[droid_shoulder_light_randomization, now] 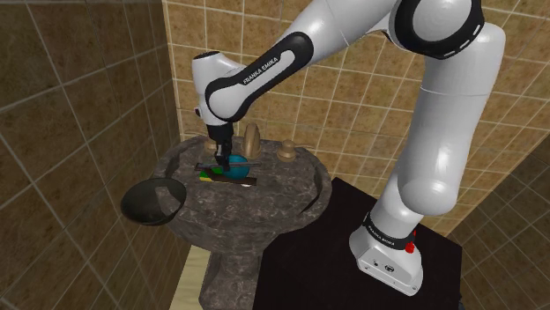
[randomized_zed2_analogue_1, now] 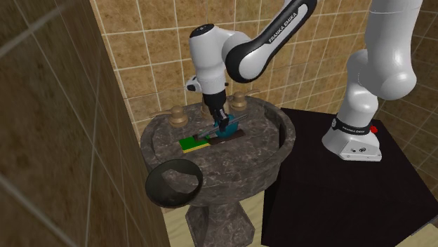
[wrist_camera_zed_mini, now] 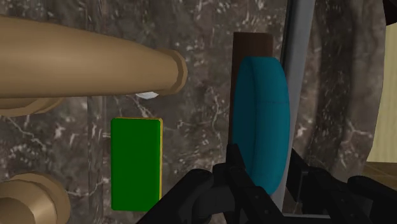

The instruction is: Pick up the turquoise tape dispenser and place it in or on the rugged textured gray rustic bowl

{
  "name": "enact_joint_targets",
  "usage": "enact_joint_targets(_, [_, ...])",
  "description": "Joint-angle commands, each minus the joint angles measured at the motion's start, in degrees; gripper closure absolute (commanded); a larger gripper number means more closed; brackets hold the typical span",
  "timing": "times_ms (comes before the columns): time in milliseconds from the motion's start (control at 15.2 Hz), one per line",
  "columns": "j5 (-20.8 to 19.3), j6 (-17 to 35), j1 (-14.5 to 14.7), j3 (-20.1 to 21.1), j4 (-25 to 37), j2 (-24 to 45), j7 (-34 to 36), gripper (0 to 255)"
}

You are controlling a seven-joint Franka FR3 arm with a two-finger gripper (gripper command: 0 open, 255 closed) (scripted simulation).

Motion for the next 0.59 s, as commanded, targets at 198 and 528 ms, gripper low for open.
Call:
enact_joint_targets(198, [0.7, -3.5, -0.2, 0.1, 1.2, -2.3, -0.7, 255])
enact_joint_targets(528, [1.3, -6.6, -0.2, 0.3, 2.5, -4.1, -1.1, 255])
